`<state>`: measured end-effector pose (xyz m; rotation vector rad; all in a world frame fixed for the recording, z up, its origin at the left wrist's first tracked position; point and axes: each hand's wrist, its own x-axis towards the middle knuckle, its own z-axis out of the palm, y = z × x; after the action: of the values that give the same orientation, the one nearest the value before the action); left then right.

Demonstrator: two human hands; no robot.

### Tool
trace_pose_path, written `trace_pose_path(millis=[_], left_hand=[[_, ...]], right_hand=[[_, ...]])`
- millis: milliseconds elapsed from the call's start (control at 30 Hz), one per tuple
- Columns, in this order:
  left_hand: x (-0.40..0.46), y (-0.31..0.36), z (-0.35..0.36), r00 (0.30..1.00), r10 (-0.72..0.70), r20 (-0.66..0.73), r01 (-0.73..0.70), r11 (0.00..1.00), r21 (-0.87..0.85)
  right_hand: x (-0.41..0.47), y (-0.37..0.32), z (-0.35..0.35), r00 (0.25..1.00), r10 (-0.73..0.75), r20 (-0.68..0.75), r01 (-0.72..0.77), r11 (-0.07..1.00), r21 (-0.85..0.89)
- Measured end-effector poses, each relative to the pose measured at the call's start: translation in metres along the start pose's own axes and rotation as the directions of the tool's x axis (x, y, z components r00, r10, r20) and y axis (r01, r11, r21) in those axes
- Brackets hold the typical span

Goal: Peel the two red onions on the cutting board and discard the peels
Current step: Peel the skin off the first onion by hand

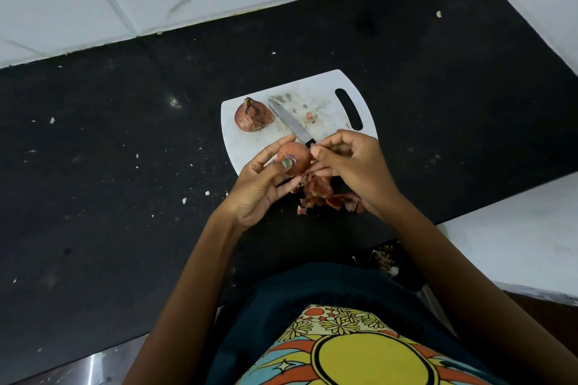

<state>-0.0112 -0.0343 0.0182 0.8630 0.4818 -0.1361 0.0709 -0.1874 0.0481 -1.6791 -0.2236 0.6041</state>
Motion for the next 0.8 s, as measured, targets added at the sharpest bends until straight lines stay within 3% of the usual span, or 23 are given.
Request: trace_pose_path(millis=[100, 233, 367, 433, 533, 633, 700, 800], left_hand=[[-0.002, 0.002, 0.002, 0.998, -0.033, 0.045, 0.034, 0.999, -0.029], [0.0, 0.001, 0.001, 0.996, -0.051, 0.074, 0.057, 0.996, -0.072], [0.002, -0.002, -0.003, 0.994, -0.076, 0.079, 0.081, 0.995, -0.062], [0.001, -0.002, -0.003, 0.994, -0.085, 0.068, 0.087, 0.996, -0.027], [-0.002, -0.002, 0.001, 0.995, -0.061, 0.077, 0.056, 0.996, 0.064], [-0.003, -0.003, 0.004, 0.996, -0.036, 0.077, 0.027, 0.993, 0.113], [-0.004, -0.003, 0.005, 0.997, -0.028, 0.073, 0.018, 0.991, 0.129], [-0.004, -0.003, 0.004, 0.998, -0.017, 0.067, 0.007, 0.988, 0.155]], right_hand=[[0.003, 0.004, -0.006, 0.995, 0.039, -0.09, -0.037, 0.999, 0.023], [0.006, 0.023, -0.011, 0.986, -0.027, -0.167, -0.031, 0.942, -0.335], [0.004, 0.035, -0.013, 0.999, -0.031, -0.034, 0.001, 0.757, -0.653], [0.001, 0.033, -0.012, 0.998, -0.063, -0.011, 0.036, 0.7, -0.713], [-0.005, 0.016, -0.007, 0.989, -0.135, -0.052, 0.087, 0.84, -0.536], [-0.007, -0.007, -0.005, 0.999, -0.035, 0.019, 0.039, 0.969, -0.245], [-0.007, -0.012, -0.005, 0.994, -0.016, 0.104, 0.042, 0.965, -0.259], [-0.007, -0.012, -0.003, 0.991, -0.042, 0.123, 0.08, 0.943, -0.323]])
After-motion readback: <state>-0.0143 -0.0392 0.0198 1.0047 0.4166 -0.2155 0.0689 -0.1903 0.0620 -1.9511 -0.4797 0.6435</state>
